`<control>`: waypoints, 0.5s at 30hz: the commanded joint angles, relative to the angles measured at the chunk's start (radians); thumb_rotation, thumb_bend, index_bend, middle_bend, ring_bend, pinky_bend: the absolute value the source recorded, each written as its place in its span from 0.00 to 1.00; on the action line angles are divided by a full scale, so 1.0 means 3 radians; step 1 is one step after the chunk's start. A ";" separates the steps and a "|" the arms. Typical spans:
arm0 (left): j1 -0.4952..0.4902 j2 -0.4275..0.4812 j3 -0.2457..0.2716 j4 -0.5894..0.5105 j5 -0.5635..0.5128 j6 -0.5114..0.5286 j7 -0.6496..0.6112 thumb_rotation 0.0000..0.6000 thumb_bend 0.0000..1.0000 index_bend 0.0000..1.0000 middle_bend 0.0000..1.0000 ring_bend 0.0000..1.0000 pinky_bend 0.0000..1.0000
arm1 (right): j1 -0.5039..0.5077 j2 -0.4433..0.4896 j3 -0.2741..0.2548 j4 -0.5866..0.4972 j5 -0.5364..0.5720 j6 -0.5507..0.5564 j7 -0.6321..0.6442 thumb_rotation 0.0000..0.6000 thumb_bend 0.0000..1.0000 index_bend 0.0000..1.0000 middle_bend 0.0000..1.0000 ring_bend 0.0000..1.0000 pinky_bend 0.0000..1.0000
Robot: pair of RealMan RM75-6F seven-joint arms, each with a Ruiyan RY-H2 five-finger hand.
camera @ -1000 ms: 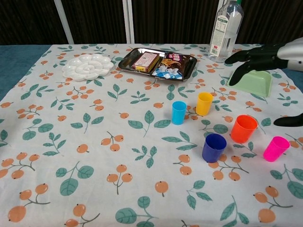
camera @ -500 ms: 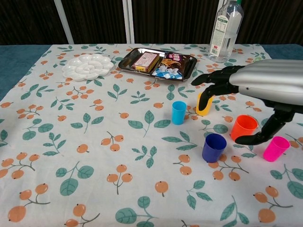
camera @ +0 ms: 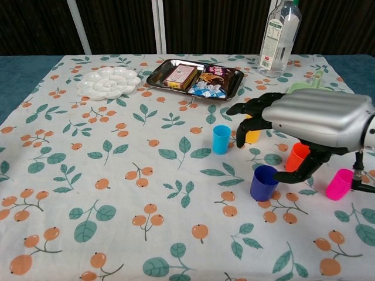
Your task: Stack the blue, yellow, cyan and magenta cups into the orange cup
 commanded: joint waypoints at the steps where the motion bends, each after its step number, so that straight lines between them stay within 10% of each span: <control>1: 0.0001 -0.0002 -0.0002 -0.0002 -0.0003 0.0003 0.0000 1.00 0.19 0.15 0.10 0.00 0.00 | 0.0025 -0.0079 -0.0024 0.0078 0.0115 0.0007 -0.0054 1.00 0.36 0.31 0.00 0.05 0.07; 15: 0.0001 -0.0007 -0.0001 0.0002 -0.0002 -0.0001 0.0004 1.00 0.19 0.15 0.10 0.00 0.00 | 0.0091 0.0014 -0.0133 0.0046 0.0199 -0.0044 0.0011 1.00 0.36 0.32 0.00 0.05 0.07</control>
